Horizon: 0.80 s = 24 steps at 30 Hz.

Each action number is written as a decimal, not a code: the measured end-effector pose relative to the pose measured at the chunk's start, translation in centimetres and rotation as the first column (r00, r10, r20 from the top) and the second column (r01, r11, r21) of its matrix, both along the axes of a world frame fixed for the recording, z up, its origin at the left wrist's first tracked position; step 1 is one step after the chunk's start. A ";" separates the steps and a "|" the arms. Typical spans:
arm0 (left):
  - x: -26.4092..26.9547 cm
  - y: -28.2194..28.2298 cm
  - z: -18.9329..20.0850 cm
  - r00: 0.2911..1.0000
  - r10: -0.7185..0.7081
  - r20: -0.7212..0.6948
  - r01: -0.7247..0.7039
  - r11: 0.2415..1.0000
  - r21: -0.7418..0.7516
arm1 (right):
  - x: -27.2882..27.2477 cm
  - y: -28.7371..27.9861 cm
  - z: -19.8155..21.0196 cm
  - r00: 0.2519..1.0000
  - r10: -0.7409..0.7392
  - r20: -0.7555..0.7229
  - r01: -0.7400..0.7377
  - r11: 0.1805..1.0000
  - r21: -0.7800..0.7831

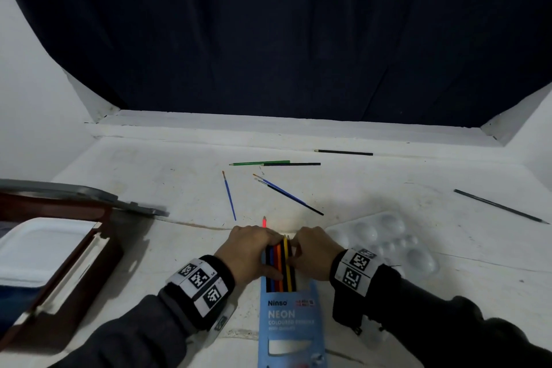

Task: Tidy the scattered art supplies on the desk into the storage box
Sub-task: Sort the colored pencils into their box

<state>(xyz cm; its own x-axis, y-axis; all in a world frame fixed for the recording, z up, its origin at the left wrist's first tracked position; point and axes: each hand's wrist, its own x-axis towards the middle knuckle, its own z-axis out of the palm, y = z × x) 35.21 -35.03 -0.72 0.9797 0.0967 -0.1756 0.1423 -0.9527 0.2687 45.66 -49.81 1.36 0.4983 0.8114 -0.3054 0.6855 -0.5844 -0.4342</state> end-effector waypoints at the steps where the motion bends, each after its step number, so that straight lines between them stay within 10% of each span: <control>1: 0.1 0.0 0.1 1.000 -0.001 -0.007 0.001 1.000 0.007 | -0.1 -0.3 0.1 1.000 -0.002 0.003 0.002 1.000 0.014; 12: 3.7 -1.8 4.8 0.974 -0.049 -0.220 0.076 0.990 0.118 | 3.9 -8.3 2.7 0.961 -0.262 0.086 0.214 0.905 0.366; 24: 21.4 -3.8 5.8 0.995 -0.049 0.092 0.047 0.999 0.020 | 18.1 -18.4 2.0 0.800 -0.516 0.307 0.450 0.854 0.262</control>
